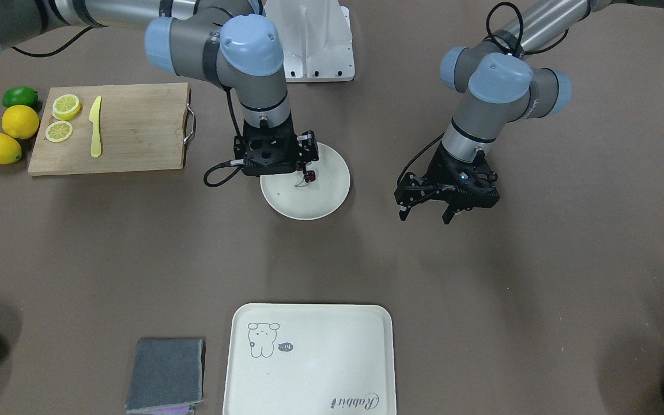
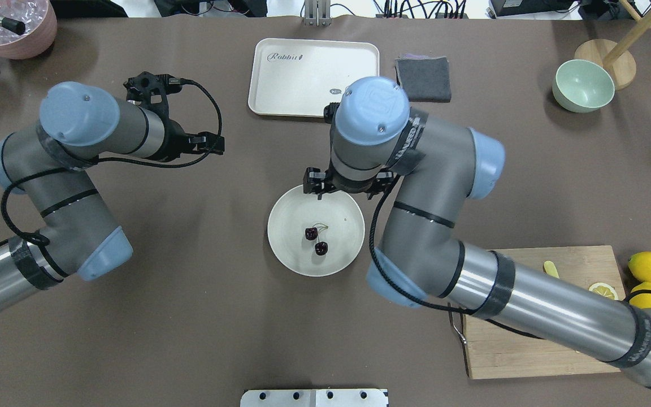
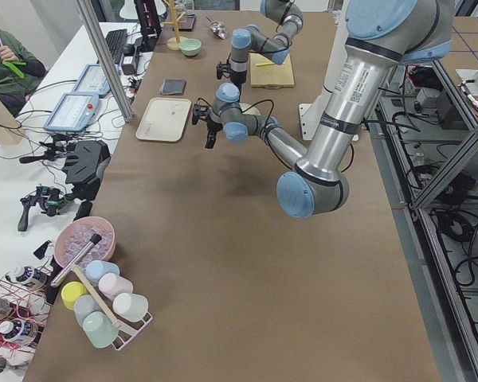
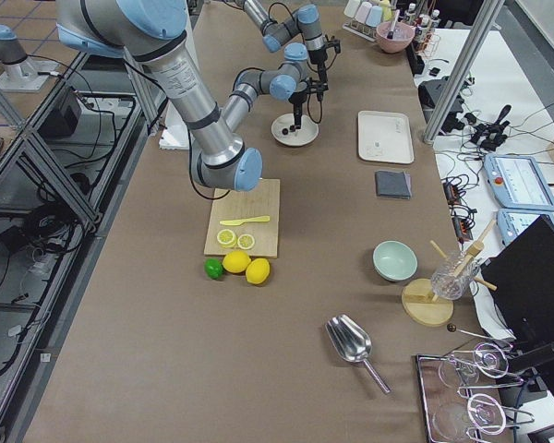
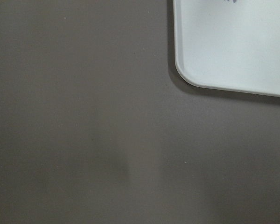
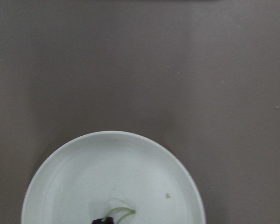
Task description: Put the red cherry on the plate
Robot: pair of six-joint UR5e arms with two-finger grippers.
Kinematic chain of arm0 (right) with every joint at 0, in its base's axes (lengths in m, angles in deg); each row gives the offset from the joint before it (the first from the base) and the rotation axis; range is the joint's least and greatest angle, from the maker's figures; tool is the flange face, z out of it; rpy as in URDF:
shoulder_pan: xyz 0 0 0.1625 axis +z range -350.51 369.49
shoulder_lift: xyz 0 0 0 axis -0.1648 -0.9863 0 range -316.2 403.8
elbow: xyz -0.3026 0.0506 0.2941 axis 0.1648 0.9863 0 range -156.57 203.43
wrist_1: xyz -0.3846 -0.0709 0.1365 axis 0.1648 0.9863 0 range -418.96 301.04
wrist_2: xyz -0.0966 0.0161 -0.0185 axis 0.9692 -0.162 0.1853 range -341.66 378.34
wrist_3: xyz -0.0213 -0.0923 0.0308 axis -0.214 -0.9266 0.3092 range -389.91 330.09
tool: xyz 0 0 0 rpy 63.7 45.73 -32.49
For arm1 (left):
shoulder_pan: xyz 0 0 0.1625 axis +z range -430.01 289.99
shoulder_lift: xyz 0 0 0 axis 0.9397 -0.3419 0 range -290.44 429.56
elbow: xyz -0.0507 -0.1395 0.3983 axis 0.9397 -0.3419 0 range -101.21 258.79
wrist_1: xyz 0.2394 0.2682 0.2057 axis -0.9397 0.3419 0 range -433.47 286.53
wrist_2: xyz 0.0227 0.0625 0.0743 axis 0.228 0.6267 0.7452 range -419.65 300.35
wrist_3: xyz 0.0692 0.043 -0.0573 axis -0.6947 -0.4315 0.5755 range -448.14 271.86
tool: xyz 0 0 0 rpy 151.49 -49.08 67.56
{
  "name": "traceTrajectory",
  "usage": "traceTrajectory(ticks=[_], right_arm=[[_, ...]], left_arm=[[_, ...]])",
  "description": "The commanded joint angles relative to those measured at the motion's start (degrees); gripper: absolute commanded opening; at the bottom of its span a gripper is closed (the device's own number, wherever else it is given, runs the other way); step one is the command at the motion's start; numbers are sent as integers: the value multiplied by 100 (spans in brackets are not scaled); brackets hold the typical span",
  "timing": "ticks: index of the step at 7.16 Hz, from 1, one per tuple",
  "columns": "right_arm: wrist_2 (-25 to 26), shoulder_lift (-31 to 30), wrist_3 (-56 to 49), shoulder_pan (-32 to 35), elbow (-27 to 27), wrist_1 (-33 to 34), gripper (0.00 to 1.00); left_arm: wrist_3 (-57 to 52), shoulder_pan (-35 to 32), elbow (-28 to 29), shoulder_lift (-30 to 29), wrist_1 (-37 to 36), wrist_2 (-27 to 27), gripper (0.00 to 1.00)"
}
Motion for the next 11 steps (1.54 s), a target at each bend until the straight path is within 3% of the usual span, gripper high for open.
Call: traceTrajectory(ticks=[1,4,6,8,10,11], right_arm=[[-760,-1115,-1763,1400,-946,712,100],[-1544,-2822,-4716,3466,-1073,696,100],[-2009,-3519,-6284,4636,-540,669,100],[-2126,-4038,-7226,5420,-335,678,100],[-2126,-4391,-7766,5766,-212,660,100],[-2117,-4400,-7732,5767,-168,660,100]], left_arm=[[-723,-562,-18,198,-111,-872,98],[-2102,-1570,-132,768,-112,-1401,98],[-3530,-2650,-81,1269,-251,-2179,98],[-4876,-3469,-54,2059,-296,-2473,98],[-6167,-4557,-19,2491,-934,-2727,98],[-6557,-4989,-36,2502,-1590,-2763,98]])
